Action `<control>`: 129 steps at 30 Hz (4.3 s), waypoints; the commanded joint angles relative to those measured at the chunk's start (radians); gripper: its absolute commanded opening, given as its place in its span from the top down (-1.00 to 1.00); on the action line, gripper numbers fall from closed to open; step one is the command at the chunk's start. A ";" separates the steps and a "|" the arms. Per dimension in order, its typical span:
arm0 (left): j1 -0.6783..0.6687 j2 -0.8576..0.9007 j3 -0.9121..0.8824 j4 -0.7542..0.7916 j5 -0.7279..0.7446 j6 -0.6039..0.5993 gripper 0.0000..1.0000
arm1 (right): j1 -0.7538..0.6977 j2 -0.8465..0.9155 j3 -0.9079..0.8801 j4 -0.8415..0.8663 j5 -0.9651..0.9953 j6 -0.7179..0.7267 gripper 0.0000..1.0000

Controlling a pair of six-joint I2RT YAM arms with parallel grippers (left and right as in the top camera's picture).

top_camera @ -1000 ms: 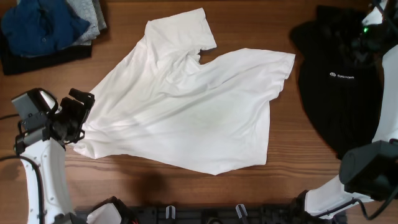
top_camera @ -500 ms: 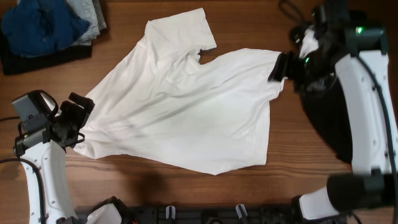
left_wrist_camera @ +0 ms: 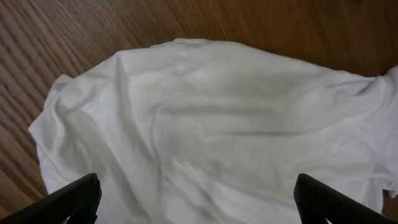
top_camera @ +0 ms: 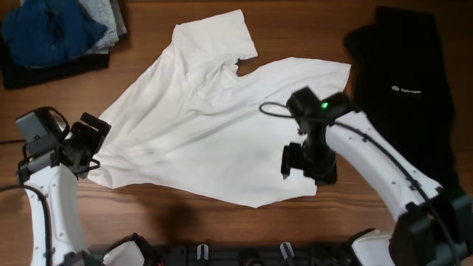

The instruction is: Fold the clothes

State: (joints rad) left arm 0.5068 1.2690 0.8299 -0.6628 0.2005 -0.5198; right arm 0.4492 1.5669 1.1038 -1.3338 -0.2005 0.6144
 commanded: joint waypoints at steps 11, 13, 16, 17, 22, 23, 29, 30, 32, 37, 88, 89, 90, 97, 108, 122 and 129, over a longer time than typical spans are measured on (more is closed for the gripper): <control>0.002 0.185 0.006 0.030 -0.042 0.019 -0.99 | 0.002 -0.003 -0.303 0.349 -0.010 0.019 -0.78; 0.002 0.184 0.006 0.031 -0.043 0.019 -1.00 | 0.002 -0.002 -0.335 0.389 -0.001 0.011 -0.88; 0.002 0.184 0.006 0.035 -0.048 0.019 -0.99 | 0.001 -0.002 -0.394 0.452 -0.010 0.018 -0.92; 0.002 0.184 0.006 0.035 -0.050 0.019 -0.99 | 0.001 -0.002 -0.406 0.465 -0.010 0.018 -0.92; 0.002 0.184 0.006 0.034 -0.061 0.019 -0.99 | 0.001 -0.002 -0.412 0.471 -0.013 0.044 -0.79; 0.002 0.184 0.006 0.034 -0.063 0.019 -0.99 | 0.001 -0.002 -0.412 0.471 -0.013 0.044 -0.65; 0.002 0.184 0.006 0.034 -0.072 0.019 -1.00 | 0.001 -0.002 -0.409 0.502 -0.010 0.077 0.70; 0.002 0.184 0.006 0.034 -0.073 0.019 -1.00 | 0.001 -0.002 -0.409 0.509 -0.010 0.081 0.83; 0.002 0.184 0.006 0.033 -0.072 0.019 -1.00 | 0.001 -0.002 -0.403 0.509 -0.010 0.096 0.92; 0.002 0.184 0.006 0.026 -0.072 0.019 -0.99 | 0.001 -0.005 -0.384 0.481 -0.008 0.150 0.92; -0.034 0.375 0.006 -0.166 0.080 0.162 0.92 | -0.275 -0.359 -0.165 0.258 0.123 0.025 0.92; -0.034 0.370 0.006 -0.182 0.080 0.154 0.92 | -0.275 -0.359 -0.165 0.254 0.119 0.035 0.92; -0.034 0.359 0.008 -0.212 0.080 0.146 0.92 | -0.275 -0.359 -0.165 0.246 0.111 0.050 0.92; -0.034 0.238 0.008 -0.360 0.103 0.152 0.92 | -0.275 -0.362 -0.165 0.201 -0.063 0.084 0.92; -0.034 -0.155 0.030 -0.402 0.102 0.168 0.92 | -0.275 -0.448 -0.145 0.174 0.037 0.122 0.92; -0.034 -0.206 0.074 -0.150 0.158 0.062 0.92 | -0.275 -0.356 -0.095 0.231 0.183 0.145 0.92; -0.093 -0.031 0.074 0.084 0.204 0.031 0.92 | -0.275 -0.136 -0.098 0.383 0.182 0.126 0.92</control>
State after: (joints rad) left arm 0.4610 1.1641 0.8875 -0.6483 0.3668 -0.4618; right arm 0.1795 1.3636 0.9958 -0.9775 -0.0444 0.7399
